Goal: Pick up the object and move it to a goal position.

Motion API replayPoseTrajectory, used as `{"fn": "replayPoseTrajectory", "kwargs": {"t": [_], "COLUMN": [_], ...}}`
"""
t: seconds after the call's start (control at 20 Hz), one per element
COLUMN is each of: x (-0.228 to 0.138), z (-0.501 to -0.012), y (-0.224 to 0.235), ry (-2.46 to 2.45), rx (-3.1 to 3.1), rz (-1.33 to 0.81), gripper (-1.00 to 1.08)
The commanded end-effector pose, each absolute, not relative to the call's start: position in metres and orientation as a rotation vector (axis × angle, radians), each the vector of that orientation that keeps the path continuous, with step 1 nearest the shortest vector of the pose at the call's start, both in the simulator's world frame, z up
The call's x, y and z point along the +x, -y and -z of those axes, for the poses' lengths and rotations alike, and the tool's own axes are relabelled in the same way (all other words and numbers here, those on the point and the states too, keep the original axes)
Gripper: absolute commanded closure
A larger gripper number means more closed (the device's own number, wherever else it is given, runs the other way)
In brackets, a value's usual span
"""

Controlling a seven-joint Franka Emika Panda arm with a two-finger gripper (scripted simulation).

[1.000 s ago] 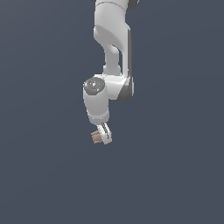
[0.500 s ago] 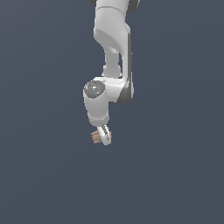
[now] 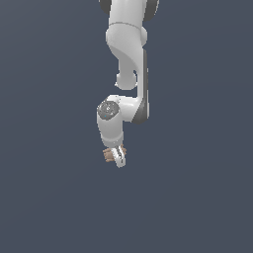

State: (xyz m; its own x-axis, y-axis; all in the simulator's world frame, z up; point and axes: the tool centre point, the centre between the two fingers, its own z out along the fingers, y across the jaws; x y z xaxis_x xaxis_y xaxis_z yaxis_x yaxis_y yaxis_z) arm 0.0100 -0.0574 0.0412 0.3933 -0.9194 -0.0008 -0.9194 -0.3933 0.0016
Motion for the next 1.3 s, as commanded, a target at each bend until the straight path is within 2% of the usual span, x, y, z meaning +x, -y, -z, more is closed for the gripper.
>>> {"fn": "replayPoseTrajectory", "kwargs": {"t": [0.0, 0.75, 1.25], "x": [0.011, 0.010, -0.004], "z": [-0.040, -0.048, -0.102], "y": [0.057, 0.061, 0.090], "ry": [1.730, 1.731, 1.732], "rx": [2.622, 2.623, 2.623], "rz": [0.000, -0.002, 0.000], "gripper": [1.08, 1.08, 1.08]}}
